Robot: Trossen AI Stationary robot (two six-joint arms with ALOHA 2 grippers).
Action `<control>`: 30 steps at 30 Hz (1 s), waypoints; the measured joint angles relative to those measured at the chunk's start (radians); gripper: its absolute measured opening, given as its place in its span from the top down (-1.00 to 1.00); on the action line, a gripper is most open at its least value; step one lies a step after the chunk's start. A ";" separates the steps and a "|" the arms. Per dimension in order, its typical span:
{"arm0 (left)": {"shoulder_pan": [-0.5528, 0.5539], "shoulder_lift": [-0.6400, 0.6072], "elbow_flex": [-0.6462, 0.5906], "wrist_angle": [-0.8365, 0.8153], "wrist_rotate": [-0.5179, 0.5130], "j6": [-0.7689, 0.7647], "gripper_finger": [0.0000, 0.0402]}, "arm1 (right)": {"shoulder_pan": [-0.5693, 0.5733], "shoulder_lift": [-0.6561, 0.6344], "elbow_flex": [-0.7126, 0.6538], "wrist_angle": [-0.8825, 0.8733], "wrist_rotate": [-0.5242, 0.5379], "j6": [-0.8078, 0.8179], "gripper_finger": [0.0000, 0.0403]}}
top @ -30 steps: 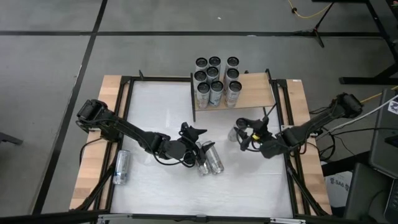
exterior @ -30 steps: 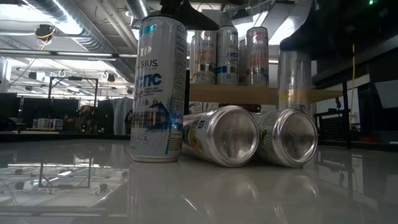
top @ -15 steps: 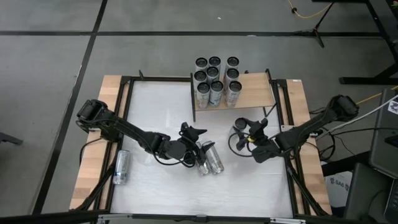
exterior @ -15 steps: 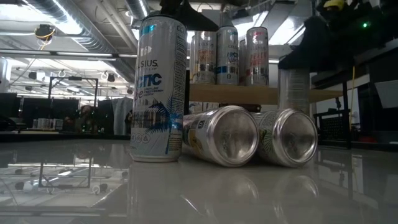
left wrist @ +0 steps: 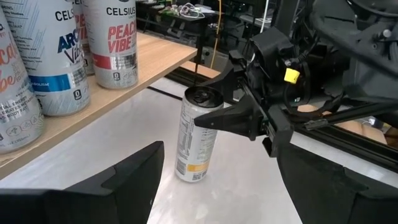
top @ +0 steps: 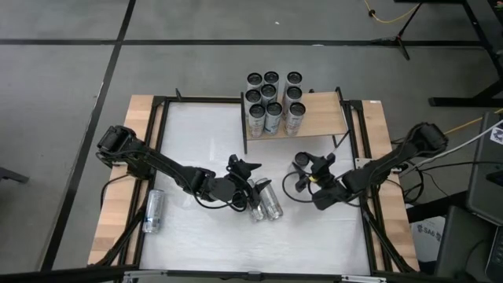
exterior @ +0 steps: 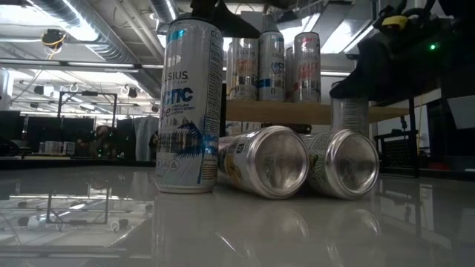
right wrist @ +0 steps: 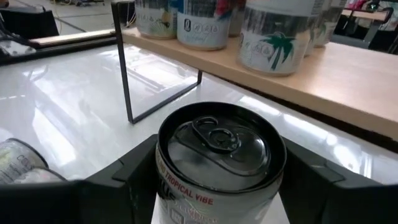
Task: Place canned beverage on shelf
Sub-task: Put the orange soda can on the shelf
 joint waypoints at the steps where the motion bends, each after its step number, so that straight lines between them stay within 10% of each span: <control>1: 0.000 0.000 0.000 -0.001 0.000 0.000 -0.53 | 0.000 0.008 0.000 0.001 -0.001 0.000 -0.22; 22: 0.000 0.000 0.000 -0.001 0.000 -0.001 -0.53 | 0.000 0.032 0.003 0.004 -0.022 -0.001 -0.23; 30: 0.000 0.000 0.000 -0.001 0.000 -0.001 -0.53 | -0.001 0.038 -0.003 -0.013 -0.076 -0.003 -0.62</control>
